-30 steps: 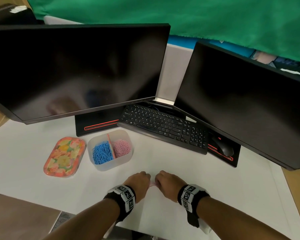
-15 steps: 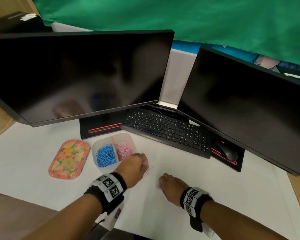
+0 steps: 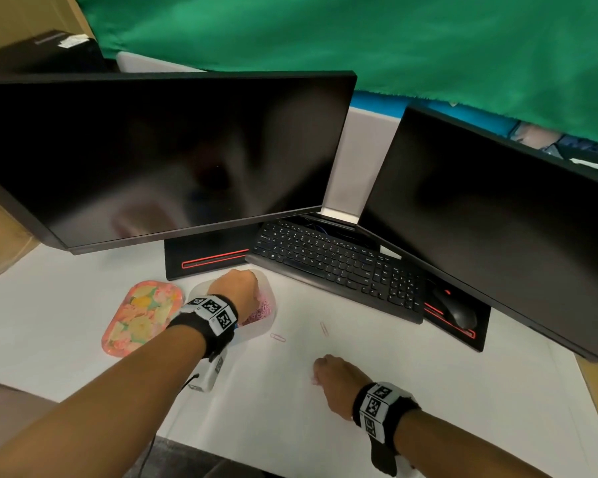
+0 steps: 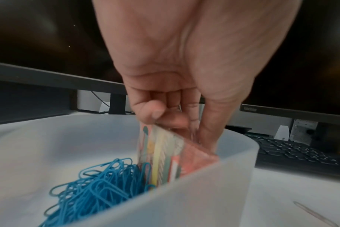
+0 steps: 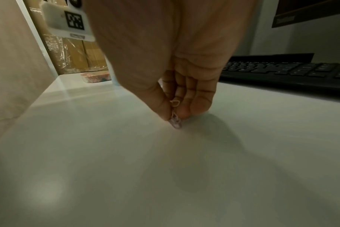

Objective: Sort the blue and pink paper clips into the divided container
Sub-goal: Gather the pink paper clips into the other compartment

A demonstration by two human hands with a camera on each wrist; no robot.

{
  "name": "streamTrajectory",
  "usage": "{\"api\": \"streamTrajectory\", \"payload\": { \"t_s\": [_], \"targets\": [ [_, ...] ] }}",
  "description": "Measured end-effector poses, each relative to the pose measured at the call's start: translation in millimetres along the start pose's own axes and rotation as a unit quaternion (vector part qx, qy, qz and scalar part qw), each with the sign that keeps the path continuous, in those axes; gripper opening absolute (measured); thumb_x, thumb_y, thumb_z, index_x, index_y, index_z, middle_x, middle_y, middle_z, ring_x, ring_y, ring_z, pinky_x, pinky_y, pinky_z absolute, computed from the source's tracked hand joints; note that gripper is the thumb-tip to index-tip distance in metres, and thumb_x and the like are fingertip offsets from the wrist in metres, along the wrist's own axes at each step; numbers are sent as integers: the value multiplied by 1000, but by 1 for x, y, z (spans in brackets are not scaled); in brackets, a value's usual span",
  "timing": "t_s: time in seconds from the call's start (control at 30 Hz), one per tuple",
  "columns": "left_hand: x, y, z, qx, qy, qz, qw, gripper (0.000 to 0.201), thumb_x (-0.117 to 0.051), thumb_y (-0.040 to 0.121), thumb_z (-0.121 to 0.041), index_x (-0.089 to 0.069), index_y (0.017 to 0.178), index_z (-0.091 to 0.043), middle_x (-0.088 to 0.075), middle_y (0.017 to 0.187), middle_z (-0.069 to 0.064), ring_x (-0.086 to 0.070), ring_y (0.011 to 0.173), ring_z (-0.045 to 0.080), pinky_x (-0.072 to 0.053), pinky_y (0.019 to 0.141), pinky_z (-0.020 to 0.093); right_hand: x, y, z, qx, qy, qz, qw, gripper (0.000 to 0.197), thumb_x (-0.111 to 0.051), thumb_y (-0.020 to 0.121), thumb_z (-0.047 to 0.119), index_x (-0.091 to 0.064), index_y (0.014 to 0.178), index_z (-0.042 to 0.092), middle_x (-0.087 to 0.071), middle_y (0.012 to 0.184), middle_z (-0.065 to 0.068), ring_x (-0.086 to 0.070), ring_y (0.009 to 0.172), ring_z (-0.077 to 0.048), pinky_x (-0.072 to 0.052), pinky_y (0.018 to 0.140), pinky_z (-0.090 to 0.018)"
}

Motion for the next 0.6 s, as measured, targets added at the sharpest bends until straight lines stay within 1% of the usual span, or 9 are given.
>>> {"api": "streamTrajectory", "payload": {
  "t_s": [0.1,0.2,0.3,0.33,0.4,0.43,0.5,0.57,0.6],
  "targets": [
    [1,3,2,11,-18,-6,1000,20,-54,89,-30,-68,98,-19,-67,94,3,-63,81,21,-55,74,29,-6,1,1,-13,-27,20,999,34,-51,87,-1,-48,121,3,-49,124,-17,-51,113,-31,-45,94,-36],
    [11,-3,9,16,-89,-38,995,19,-50,90,-29,-68,91,-23,-68,91,1,-64,78,18,-57,75,31,-6,0,2,-11,-27,27,999,36,-52,86,-3,-48,121,3,-48,124,-17,-52,113,-32,-46,94,-36],
    [20,-19,17,-4,-154,-78,985,15,-53,89,-29,-65,80,-27,-68,83,-4,-64,76,14,-57,77,34,1,-1,4,-11,30,30,999,31,-48,86,-3,-52,116,5,-51,122,-14,-54,111,-29,-46,94,-33],
    [20,-28,20,-11,-164,-87,983,15,-54,88,-28,-65,78,-26,-68,79,-6,-64,75,13,-56,76,32,9,-1,6,-15,58,24,998,27,-46,87,-1,-53,112,7,-52,120,-12,-55,109,-28,-45,92,-31],
    [20,-46,22,-34,-169,-103,980,18,-55,87,-26,-67,74,-24,-68,74,-7,-64,72,13,-54,74,28,36,4,16,-16,111,-13,994,19,-43,89,6,-56,100,15,-57,115,-9,-57,102,-26,-47,89,-32],
    [18,-56,21,-51,-166,-101,980,19,-54,87,-25,-69,75,-22,-69,75,-6,-64,72,13,-53,72,26,53,8,24,-10,130,-36,991,17,-42,90,10,-56,96,17,-60,111,-9,-58,98,-25,-48,88,-33],
    [4,-75,16,-85,-155,-70,982,18,-55,89,-26,-70,81,-21,-70,77,-7,-64,72,10,-53,71,25,88,20,43,16,145,-75,987,17,-41,92,15,-58,92,15,-63,106,-10,-58,93,-24,-48,85,-32],
    [-18,-88,7,-118,-129,-31,984,17,-53,89,-30,-69,86,-23,-70,83,-10,-63,76,8,-53,75,25,119,34,63,36,143,-104,984,19,-42,93,14,-60,97,12,-64,106,-9,-57,93,-24,-47,80,-29],
    [-30,-92,2,-133,-115,-20,984,18,-52,89,-31,-68,89,-24,-69,87,-11,-63,80,9,-52,77,25,130,44,71,37,141,-113,983,19,-44,94,14,-61,101,12,-63,107,-8,-58,93,-22,-45,78,-27]
  ]
}}
Point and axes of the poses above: each hand's wrist, its own y-axis towards the middle knuckle, its own x-axis out of the back of the hand, z = x × y, the point moved 8 cm from there along y, towards the middle knuckle
